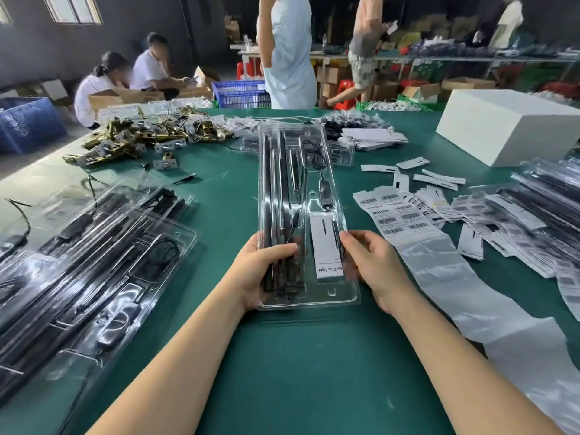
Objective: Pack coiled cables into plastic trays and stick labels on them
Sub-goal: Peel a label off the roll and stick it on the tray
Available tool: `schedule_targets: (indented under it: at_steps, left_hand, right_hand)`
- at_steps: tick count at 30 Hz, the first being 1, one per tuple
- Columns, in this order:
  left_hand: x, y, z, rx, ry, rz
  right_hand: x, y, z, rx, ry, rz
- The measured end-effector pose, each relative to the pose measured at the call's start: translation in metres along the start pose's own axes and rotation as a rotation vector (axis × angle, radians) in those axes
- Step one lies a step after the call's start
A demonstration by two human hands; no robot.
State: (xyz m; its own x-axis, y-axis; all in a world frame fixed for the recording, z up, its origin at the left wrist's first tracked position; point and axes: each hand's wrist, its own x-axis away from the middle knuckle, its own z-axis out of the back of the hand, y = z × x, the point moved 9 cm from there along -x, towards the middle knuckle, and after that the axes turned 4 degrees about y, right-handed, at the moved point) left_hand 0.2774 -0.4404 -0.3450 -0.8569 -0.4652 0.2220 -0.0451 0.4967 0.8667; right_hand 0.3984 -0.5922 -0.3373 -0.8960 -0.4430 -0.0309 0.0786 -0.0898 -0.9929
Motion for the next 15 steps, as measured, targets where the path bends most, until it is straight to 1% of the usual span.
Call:
schedule_targets:
  at_steps: [3, 4, 8, 10, 15]
  left_hand:
    - [0.002, 0.000, -0.004, -0.008, -0.050, 0.010]
    - [0.002, 0.000, -0.005, -0.006, -0.065, 0.011]
    - [0.002, 0.002, -0.007, -0.021, -0.082, -0.003]
    - [0.003, 0.003, -0.008, -0.025, -0.080, -0.001]
    - [0.004, 0.001, -0.005, -0.030, -0.064, 0.009]
  right_hand:
    - [0.007, -0.005, -0.012, 0.059, -0.102, 0.014]
    - [0.010, -0.008, -0.014, 0.081, -0.107, 0.038]
    - [0.013, -0.017, -0.008, 0.169, -0.013, 0.130]
    - [0.014, -0.021, -0.008, 0.201, -0.008, 0.162]
    - [0.014, -0.021, -0.012, 0.051, -0.079, 0.134]
